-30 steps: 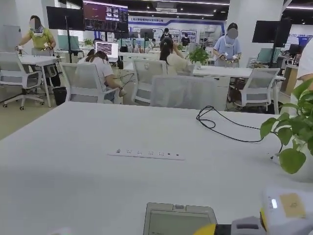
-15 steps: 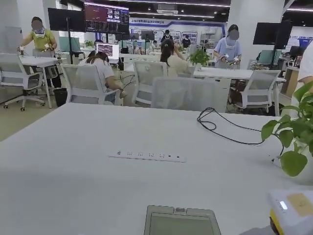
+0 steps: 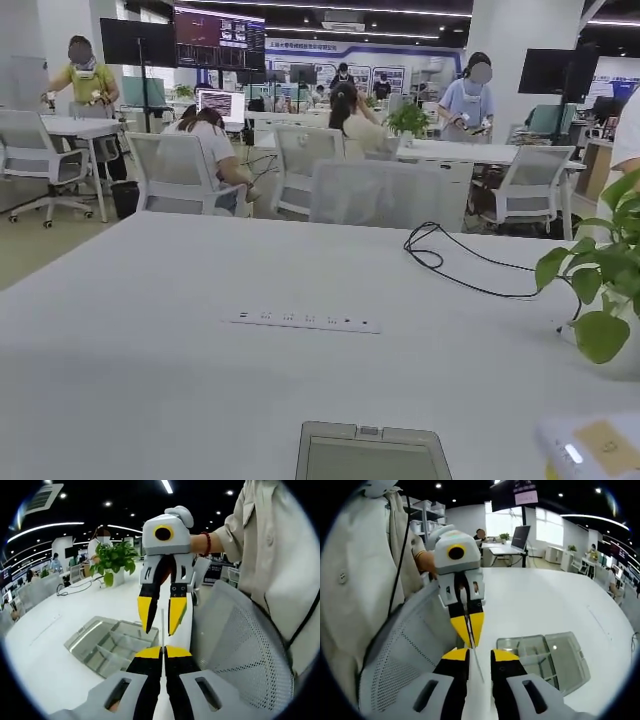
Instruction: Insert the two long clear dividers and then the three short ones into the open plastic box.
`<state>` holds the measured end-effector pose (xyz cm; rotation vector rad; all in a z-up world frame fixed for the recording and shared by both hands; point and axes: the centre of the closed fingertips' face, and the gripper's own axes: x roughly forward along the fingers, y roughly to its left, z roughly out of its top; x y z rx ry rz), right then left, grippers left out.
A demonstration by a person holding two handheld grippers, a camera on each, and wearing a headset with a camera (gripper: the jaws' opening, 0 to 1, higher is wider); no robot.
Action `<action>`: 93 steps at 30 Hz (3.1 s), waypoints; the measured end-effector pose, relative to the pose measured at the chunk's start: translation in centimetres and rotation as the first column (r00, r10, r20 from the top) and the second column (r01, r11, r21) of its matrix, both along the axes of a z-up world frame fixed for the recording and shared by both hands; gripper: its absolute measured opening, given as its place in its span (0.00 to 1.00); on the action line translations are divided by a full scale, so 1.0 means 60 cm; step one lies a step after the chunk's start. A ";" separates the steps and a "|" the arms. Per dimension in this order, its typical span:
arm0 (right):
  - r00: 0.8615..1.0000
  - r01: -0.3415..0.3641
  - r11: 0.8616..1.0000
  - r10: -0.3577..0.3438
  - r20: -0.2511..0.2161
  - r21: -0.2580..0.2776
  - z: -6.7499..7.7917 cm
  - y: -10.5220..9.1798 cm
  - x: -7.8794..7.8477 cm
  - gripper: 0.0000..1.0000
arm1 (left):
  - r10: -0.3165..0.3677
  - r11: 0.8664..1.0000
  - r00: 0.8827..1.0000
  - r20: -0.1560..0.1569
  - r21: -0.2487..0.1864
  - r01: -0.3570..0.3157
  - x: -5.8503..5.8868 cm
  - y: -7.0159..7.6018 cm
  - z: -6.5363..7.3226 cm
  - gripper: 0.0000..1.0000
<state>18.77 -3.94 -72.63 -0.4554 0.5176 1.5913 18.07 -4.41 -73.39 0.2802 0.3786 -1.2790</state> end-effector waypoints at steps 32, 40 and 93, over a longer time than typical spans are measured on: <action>0.998 -0.012 1.000 0.013 0.065 -0.013 0.001 0.006 0.005 0.02 | 0.129 0.984 0.991 -0.041 -0.115 -0.133 0.024 0.009 0.013 0.08; 0.995 0.031 0.999 -0.030 0.092 -0.012 0.006 0.001 0.028 0.02 | 0.179 0.975 0.983 -0.049 -0.123 -0.184 0.031 0.015 0.008 0.20; 0.959 0.280 0.954 -0.273 0.076 -0.105 -0.050 -0.050 0.146 0.02 | 0.387 0.904 0.916 -0.108 -0.153 -0.400 0.080 0.049 -0.008 0.75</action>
